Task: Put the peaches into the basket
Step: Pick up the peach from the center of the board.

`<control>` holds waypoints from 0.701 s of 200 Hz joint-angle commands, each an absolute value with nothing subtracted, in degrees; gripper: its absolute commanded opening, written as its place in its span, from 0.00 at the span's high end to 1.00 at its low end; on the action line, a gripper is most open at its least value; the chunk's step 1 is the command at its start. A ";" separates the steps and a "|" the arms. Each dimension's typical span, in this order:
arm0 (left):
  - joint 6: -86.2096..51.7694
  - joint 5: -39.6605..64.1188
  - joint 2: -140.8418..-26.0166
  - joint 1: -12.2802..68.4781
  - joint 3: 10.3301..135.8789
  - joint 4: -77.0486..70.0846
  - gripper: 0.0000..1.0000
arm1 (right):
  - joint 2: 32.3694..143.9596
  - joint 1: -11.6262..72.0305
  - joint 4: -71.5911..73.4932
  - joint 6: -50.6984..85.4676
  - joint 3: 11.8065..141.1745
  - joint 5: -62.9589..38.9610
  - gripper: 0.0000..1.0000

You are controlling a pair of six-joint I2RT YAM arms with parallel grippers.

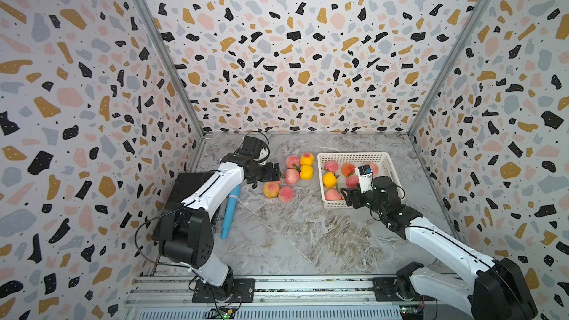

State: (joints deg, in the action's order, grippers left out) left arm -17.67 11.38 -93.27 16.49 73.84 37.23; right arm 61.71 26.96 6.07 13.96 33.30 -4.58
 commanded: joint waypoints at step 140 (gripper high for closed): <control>-21.14 2.12 -106.17 18.79 75.70 36.04 0.29 | 60.73 27.63 5.02 14.28 33.57 -1.76 0.26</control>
State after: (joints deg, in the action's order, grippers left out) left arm -20.78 3.36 -105.73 18.57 74.08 36.95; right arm 61.65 27.38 5.93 14.13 33.28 -2.70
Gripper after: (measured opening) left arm 0.736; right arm 0.743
